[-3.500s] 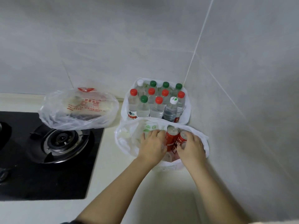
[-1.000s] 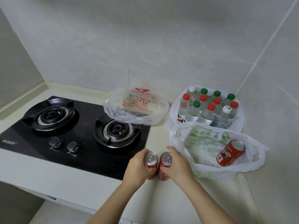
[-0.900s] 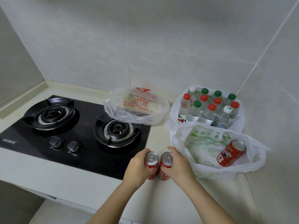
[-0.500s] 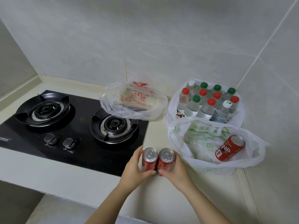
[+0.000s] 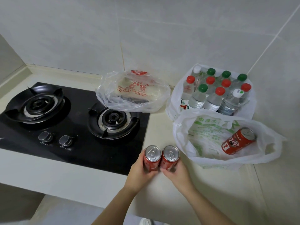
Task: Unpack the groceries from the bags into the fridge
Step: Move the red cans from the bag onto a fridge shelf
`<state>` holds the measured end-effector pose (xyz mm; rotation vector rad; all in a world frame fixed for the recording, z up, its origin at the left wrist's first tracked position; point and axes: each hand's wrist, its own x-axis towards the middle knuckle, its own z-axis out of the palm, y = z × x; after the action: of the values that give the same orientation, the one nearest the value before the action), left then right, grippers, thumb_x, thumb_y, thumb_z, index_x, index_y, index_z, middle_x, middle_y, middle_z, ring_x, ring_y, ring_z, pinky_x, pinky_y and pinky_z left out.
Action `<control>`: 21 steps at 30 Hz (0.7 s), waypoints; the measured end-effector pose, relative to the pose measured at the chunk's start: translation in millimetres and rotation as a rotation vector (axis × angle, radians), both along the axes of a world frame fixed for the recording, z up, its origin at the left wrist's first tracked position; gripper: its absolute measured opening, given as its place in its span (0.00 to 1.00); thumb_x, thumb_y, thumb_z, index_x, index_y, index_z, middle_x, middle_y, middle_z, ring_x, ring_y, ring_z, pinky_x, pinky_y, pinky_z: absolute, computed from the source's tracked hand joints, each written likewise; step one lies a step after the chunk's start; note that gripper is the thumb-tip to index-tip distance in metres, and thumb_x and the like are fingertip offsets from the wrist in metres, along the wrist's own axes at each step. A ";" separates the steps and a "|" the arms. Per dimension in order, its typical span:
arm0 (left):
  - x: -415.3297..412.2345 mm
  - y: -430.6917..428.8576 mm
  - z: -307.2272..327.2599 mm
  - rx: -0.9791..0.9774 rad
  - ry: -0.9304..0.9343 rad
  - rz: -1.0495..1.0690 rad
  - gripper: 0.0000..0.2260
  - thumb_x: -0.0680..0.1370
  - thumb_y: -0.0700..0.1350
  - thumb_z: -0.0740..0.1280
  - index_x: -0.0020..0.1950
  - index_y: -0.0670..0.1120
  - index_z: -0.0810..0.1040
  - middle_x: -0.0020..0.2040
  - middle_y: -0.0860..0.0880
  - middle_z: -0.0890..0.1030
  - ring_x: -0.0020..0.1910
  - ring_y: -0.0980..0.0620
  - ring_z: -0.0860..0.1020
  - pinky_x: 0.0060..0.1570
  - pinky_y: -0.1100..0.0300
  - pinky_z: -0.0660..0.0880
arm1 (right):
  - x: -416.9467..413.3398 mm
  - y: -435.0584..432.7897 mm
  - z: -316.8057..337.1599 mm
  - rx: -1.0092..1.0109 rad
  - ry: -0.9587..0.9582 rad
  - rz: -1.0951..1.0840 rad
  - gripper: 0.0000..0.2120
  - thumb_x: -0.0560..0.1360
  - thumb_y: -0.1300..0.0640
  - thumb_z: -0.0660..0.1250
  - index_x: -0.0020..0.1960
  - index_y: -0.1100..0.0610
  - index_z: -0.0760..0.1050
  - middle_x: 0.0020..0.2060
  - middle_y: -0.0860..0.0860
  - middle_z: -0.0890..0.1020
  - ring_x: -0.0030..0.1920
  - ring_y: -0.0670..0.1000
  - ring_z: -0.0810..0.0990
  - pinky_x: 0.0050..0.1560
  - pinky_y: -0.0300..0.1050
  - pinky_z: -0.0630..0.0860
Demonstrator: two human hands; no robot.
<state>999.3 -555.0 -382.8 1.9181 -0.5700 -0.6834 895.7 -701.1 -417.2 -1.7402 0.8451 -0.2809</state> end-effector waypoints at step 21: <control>13.3 15.1 60.9 -0.068 -0.162 0.281 0.18 0.66 0.44 0.77 0.50 0.57 0.75 0.40 0.56 0.82 0.39 0.60 0.80 0.40 0.65 0.75 | 28.2 18.4 81.9 -0.071 -0.077 0.075 0.21 0.63 0.61 0.79 0.50 0.46 0.77 0.43 0.40 0.85 0.45 0.39 0.83 0.49 0.38 0.78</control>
<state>1012.7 -540.0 -322.0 1.9515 -0.4060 -0.3274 923.9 -682.6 -335.3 -1.8112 0.7207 -0.3291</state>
